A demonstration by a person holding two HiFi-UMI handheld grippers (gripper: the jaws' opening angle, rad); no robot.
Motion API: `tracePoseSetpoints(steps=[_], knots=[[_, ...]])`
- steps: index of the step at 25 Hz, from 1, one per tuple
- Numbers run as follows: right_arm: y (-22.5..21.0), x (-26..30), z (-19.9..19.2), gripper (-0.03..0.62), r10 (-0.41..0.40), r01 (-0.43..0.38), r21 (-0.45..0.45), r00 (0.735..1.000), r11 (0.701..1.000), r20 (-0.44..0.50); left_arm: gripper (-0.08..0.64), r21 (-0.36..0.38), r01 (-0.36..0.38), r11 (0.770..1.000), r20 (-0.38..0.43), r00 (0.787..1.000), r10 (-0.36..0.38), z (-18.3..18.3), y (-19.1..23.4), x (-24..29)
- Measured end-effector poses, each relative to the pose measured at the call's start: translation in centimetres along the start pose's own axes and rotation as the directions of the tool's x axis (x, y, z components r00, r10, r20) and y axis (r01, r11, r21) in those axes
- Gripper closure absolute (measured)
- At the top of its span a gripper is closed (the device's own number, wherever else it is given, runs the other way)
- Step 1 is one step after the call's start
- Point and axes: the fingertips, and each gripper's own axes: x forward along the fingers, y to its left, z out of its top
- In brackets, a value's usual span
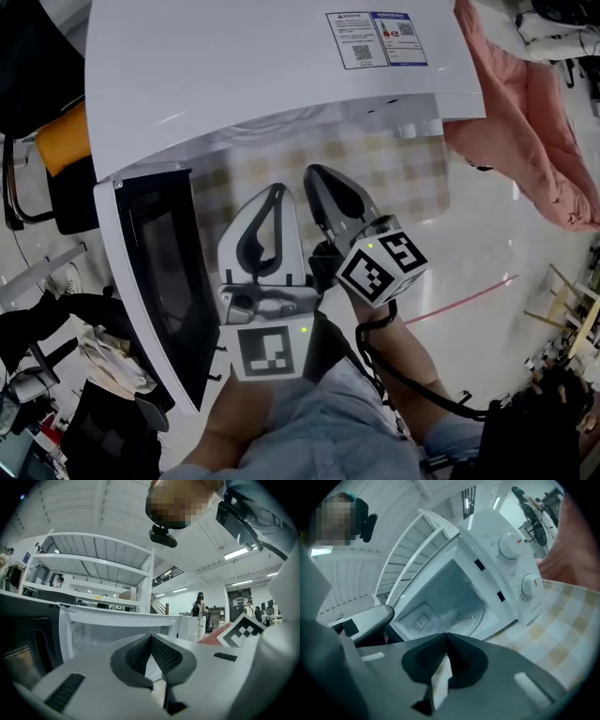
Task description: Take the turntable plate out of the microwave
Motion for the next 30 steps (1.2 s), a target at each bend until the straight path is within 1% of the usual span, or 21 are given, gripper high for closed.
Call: tracePoseSetpoints(steps=[2,7,10,13,17,19,22,25,30], knots=[[-0.7,1.0,-0.4,0.591,0.008,-0.008,0.029,1.0,1.0,-0.002,0.554,-0.001,-0.006,1.0,-0.004,1.0,0.006,-0.8,0.6,0.6],[-2.3,2.7,-1.7,0.589,0.015,-0.013,0.104,1.0,0.995,-0.017,0.554,-0.029,-0.022,0.999,-0.014,1.0,0.022,-2.3,1.7,1.4],[-2.8,3.6,-2.7,0.566,0.033,-0.028,0.171,0.999,0.985,-0.025,0.554,-0.049,-0.017,0.999,-0.026,1.0,0.016,-3.0,1.8,1.5],[-3.1,4.4,-3.5,0.538,0.05,-0.042,0.255,0.998,0.966,-0.025,0.554,-0.062,-0.017,0.998,-0.039,0.999,0.014,-3.7,2.0,1.5],[-3.3,5.3,-4.3,0.478,0.067,-0.055,0.338,0.997,0.939,-0.024,0.554,-0.094,-0.043,0.995,-0.052,0.998,0.038,-4.4,2.8,1.4],[-3.6,5.8,-4.5,0.444,0.074,-0.062,0.384,0.997,0.921,-0.017,0.554,-0.107,-0.051,0.993,-0.057,0.997,0.045,-4.6,3.1,1.5],[-4.0,6.5,-4.6,0.439,0.079,-0.072,0.448,0.997,0.891,0.002,0.554,-0.125,-0.055,0.991,-0.061,0.997,0.047,-4.7,3.3,1.5],[-4.3,7.2,-4.4,0.439,0.087,-0.086,0.469,0.996,0.879,0.019,0.554,-0.133,-0.052,0.99,-0.062,0.997,0.044,-4.8,3.2,1.5],[-4.2,8.1,-3.9,0.439,0.103,-0.107,0.477,0.994,0.872,0.035,0.554,-0.14,-0.058,0.988,-0.061,0.997,0.05,-4.9,3.7,1.5]])
